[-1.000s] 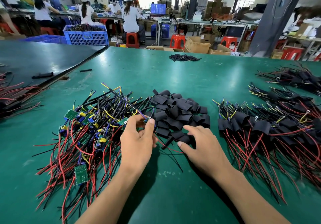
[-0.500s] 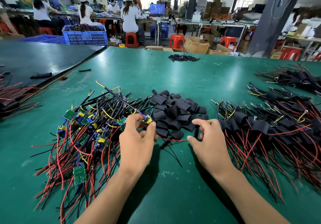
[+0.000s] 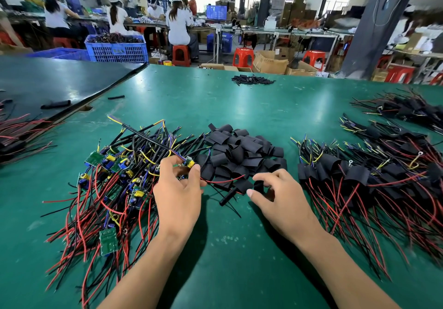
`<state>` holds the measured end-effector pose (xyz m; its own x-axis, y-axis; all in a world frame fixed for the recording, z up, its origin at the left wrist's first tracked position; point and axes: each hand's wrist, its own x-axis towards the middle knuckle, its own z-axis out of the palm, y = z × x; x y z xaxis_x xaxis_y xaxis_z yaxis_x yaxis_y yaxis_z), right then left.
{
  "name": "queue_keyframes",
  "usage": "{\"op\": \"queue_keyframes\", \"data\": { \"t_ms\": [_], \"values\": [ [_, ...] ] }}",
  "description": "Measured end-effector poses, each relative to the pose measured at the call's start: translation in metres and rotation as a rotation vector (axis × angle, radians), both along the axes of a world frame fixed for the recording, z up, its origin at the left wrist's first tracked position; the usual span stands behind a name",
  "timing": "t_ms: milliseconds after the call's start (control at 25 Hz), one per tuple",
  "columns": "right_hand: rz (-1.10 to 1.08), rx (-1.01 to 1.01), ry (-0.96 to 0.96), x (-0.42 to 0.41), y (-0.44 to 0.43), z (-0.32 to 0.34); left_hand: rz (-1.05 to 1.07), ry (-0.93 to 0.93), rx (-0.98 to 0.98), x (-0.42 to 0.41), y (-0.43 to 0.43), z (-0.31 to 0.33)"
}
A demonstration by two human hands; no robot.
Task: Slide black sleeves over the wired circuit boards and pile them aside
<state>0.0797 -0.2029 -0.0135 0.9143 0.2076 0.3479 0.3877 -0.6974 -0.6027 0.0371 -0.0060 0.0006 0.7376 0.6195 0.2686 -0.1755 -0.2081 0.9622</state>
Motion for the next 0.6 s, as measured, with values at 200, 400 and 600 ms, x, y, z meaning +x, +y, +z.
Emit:
{"op": "queue_keyframes", "data": {
  "t_ms": [200, 400, 600],
  "values": [
    [-0.009, 0.066, 0.009, -0.0007, -0.0018, 0.0019, 0.018, -0.009, -0.060, 0.0016, 0.0023, 0.0015],
    [-0.068, 0.587, 0.163, 0.0049, -0.0021, 0.0062, -0.014, -0.027, -0.183, 0.0010, 0.0041, 0.0043],
    [-0.059, 1.092, 0.340, 0.0070, 0.0016, 0.0094, -0.060, -0.058, -0.198, -0.0009, 0.0019, 0.0059]
  ]
}}
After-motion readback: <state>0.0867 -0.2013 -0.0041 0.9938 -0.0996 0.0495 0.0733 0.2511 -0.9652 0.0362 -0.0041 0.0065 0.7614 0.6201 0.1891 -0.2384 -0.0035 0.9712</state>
